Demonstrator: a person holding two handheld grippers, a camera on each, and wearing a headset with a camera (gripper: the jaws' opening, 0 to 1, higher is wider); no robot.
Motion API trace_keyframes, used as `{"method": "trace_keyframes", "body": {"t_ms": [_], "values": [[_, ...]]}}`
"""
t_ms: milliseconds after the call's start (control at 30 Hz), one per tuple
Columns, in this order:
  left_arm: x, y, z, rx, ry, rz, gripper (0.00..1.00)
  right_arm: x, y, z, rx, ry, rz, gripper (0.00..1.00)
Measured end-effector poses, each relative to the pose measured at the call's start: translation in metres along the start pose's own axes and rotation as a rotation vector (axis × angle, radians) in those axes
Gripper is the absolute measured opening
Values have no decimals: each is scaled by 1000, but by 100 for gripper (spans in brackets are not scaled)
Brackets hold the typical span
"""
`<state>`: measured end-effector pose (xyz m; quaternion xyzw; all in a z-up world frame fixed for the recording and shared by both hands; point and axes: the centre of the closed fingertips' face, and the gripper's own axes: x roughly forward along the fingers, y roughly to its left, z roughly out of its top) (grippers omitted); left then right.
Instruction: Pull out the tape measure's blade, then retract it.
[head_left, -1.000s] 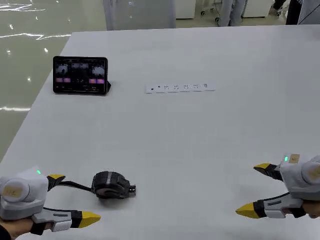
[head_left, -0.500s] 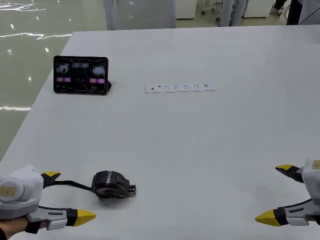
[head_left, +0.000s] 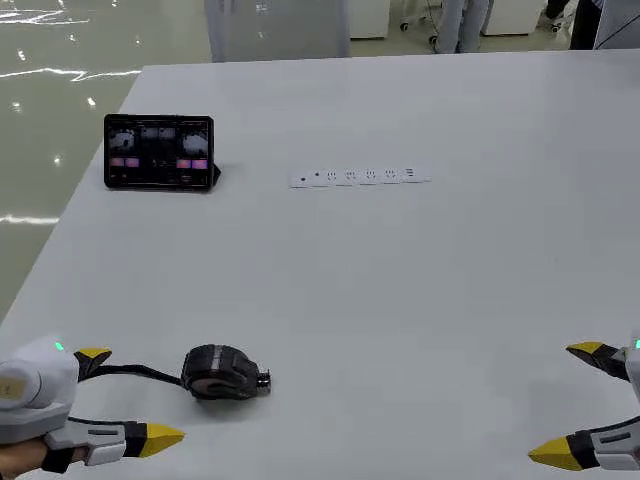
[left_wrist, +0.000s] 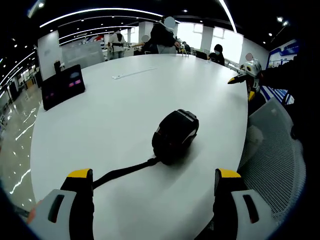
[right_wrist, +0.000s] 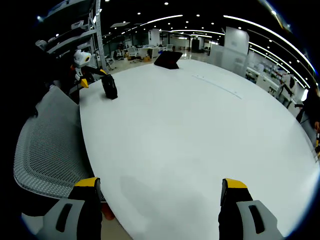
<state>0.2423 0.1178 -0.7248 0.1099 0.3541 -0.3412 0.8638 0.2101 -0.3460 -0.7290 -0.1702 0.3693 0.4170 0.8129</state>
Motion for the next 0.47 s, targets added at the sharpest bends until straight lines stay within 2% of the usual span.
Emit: {"method": "trace_keyframes", "body": {"t_ms": [467], "values": [[0,0,7,7,-5,-4,99,5,9,-3,7,-5,9,99]]}}
